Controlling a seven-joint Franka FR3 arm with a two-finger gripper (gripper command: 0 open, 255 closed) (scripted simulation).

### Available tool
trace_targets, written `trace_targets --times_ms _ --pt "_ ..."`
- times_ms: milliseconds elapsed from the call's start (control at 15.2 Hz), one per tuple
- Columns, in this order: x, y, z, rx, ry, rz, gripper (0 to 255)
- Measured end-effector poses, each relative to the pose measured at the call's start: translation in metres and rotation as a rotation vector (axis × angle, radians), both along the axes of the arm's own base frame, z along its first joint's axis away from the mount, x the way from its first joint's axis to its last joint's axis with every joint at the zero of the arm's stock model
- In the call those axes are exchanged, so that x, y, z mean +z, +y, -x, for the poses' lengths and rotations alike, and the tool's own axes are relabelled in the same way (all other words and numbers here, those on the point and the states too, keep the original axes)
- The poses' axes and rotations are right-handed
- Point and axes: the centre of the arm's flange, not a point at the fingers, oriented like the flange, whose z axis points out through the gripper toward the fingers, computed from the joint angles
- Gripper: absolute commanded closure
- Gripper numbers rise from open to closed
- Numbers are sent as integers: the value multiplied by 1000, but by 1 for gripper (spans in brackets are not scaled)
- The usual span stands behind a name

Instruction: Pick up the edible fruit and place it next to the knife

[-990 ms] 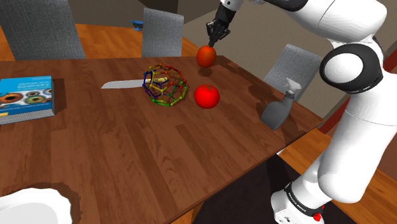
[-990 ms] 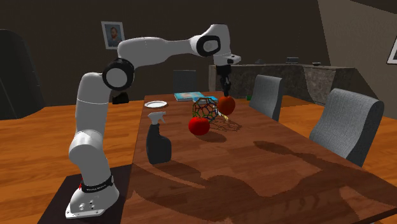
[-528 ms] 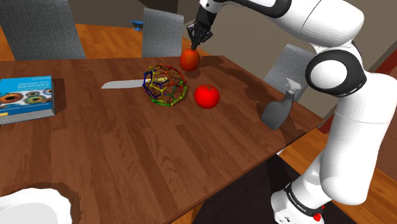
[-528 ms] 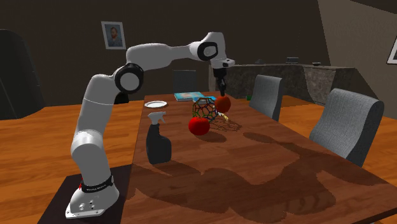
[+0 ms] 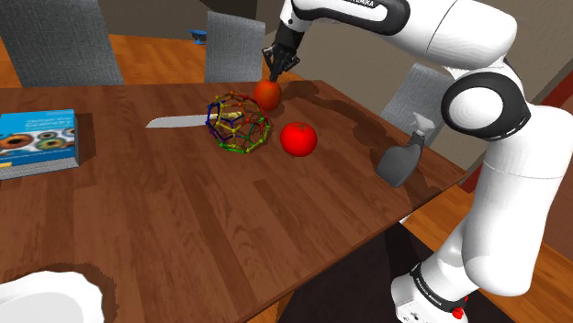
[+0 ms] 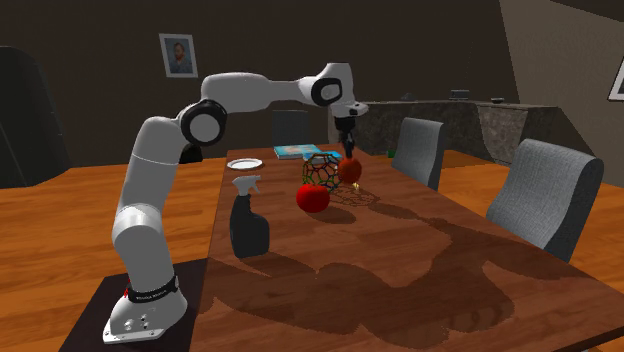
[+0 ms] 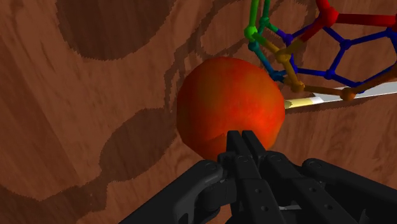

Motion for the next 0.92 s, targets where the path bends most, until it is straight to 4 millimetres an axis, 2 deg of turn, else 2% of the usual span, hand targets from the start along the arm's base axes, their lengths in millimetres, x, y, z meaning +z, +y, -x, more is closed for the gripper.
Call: trace_targets --times_ms 792,924 --pt "-66 1 1 0 0 0 255" --pt "-71 1 0 0 0 0 255"
